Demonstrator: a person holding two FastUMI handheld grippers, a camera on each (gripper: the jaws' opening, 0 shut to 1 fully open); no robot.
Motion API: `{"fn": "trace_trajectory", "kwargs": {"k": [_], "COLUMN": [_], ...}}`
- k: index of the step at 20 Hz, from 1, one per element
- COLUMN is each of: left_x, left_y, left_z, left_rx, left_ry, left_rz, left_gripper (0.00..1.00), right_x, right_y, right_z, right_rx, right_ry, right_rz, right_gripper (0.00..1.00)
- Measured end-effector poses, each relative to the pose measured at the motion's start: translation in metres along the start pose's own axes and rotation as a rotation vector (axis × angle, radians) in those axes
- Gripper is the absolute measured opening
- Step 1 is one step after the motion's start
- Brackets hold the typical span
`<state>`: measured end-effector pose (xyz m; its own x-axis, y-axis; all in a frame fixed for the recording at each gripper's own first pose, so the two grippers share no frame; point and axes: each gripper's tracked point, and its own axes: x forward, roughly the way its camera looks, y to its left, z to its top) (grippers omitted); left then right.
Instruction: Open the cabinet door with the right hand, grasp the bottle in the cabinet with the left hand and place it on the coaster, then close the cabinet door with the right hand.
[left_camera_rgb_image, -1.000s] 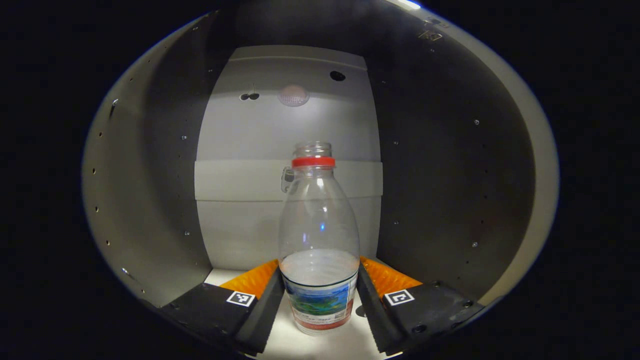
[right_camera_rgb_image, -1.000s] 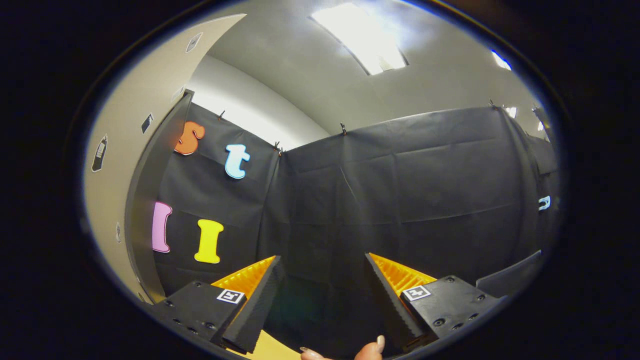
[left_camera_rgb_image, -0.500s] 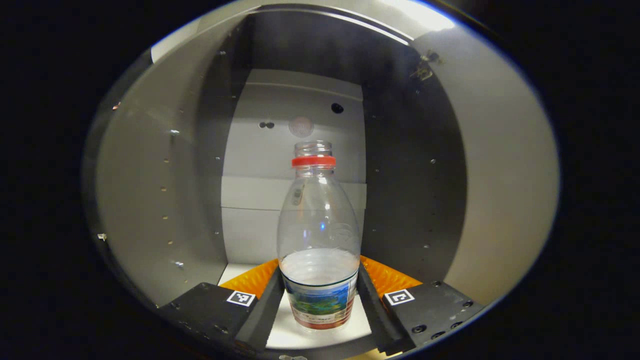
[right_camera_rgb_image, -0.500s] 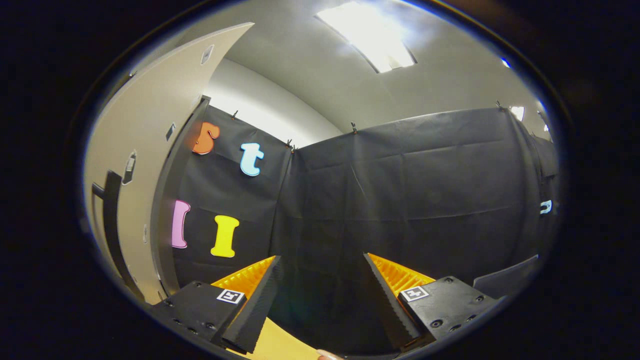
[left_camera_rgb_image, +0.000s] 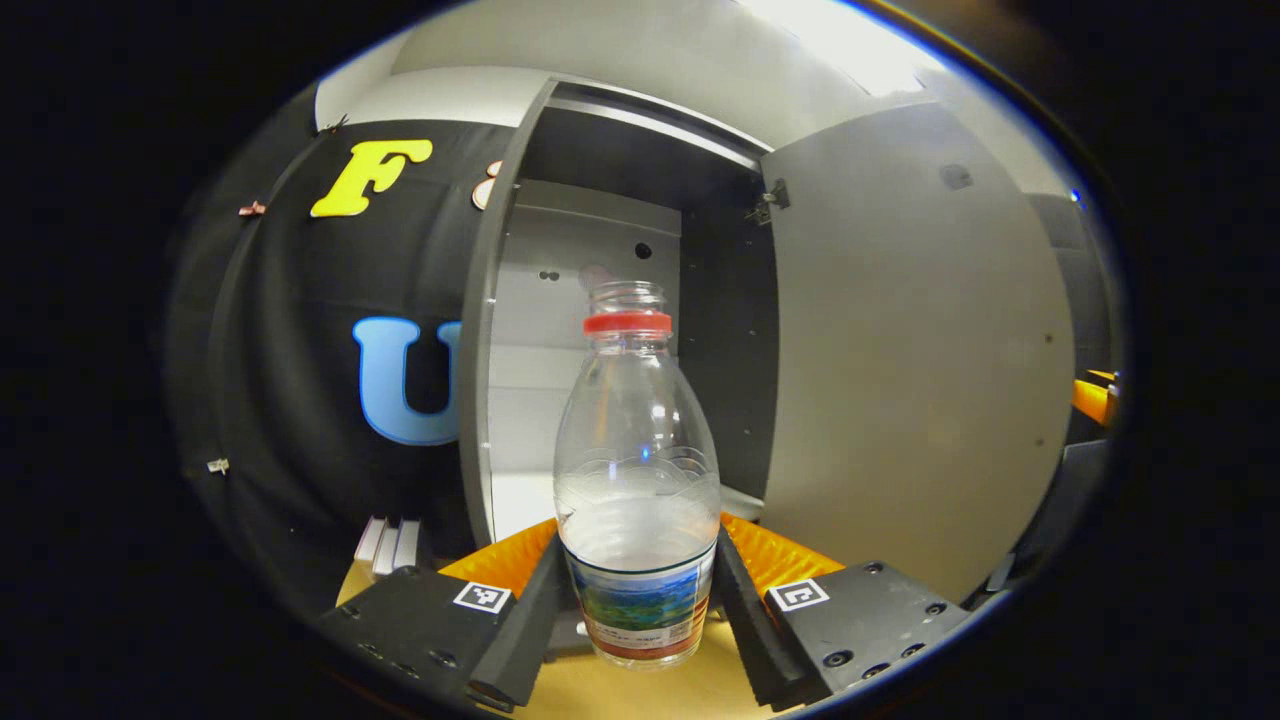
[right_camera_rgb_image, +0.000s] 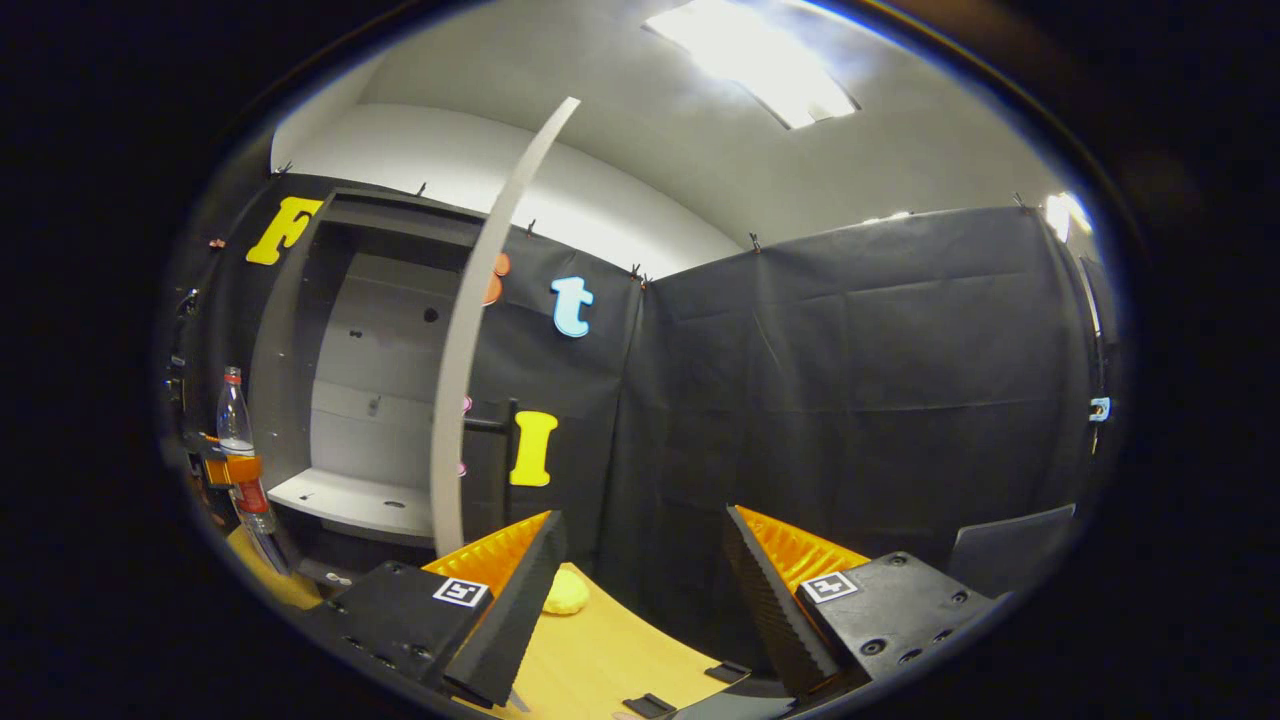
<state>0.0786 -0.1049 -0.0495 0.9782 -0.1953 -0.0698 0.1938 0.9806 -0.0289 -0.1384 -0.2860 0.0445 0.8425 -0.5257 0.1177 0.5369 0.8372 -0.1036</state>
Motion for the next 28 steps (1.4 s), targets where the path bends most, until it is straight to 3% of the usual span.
{"fn": "trace_trajectory", "kwargs": {"k": [6,11,14,19,24,28], "left_x": [-0.068,-0.088,-0.095,-0.094,-0.086,-0.078], "left_y": [0.018,0.031,0.031,0.030,0.043,0.049], "left_z": [-0.045,-0.100,-0.138,-0.222,-0.293,-0.320], "left_rx": [0.019,0.078,0.062,0.120,0.051,0.049], "left_ry": [0.001,0.021,0.013,0.022,0.063,0.054], "left_rz": [-0.012,0.028,0.050,0.080,0.154,0.184], "left_gripper": [0.78,0.78,0.78,0.78,0.78,0.78], "right_x": [-0.037,-0.041,-0.022,-0.002,-0.012,-0.025], "right_y": [0.074,0.142,0.179,0.222,0.254,0.273], "right_z": [0.006,-0.002,-0.034,-0.086,-0.152,-0.187], "right_rx": [-0.005,0.117,0.132,0.139,0.062,-0.006], "right_ry": [-0.001,-0.002,0.063,0.165,0.294,0.353], "right_rz": [0.119,0.251,0.305,0.381,0.482,0.542], "right_gripper": [0.97,0.98,0.97,0.98,0.97,0.98]}}
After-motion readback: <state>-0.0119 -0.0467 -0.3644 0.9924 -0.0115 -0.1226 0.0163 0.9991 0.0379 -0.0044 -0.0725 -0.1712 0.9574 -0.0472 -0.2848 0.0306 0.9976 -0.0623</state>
